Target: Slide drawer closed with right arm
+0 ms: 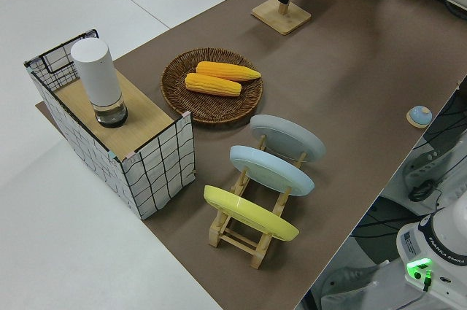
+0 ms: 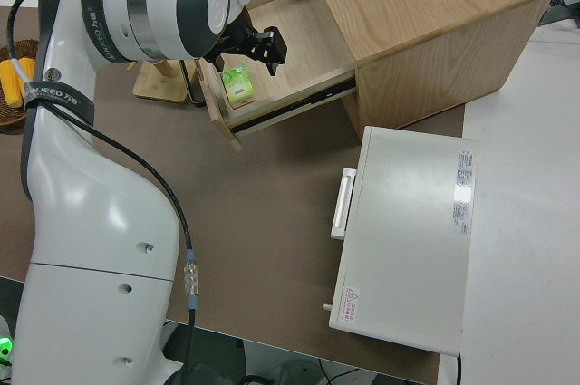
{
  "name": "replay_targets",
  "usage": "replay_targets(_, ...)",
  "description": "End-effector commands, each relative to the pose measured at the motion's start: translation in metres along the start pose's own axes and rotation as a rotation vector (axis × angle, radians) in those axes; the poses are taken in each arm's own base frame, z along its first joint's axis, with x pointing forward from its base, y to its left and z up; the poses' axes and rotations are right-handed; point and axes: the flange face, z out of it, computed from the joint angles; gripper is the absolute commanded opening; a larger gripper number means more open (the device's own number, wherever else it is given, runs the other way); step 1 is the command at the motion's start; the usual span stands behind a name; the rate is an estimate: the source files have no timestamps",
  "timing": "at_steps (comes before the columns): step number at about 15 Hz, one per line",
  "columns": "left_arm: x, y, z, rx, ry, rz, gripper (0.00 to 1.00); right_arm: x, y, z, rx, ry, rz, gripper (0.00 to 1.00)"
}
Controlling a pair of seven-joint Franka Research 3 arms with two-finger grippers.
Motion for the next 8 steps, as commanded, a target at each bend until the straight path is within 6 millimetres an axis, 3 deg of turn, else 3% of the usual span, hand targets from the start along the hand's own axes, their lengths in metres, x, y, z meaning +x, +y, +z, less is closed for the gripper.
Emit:
replay_targets(1, 0.0015, -0.0008, -0.0034, 0.016, -0.007, 0.011, 0.99, -0.0048, -0.0008, -0.0030, 0.010, -0.004, -0.021, 0.987)
replay_targets(8, 0.0015, -0.0008, -0.0041, 0.016, -0.005, 0.011, 0.99, -0.0118, -0.0007, -0.0040, 0.009, -0.049, -0.026, 0.983)
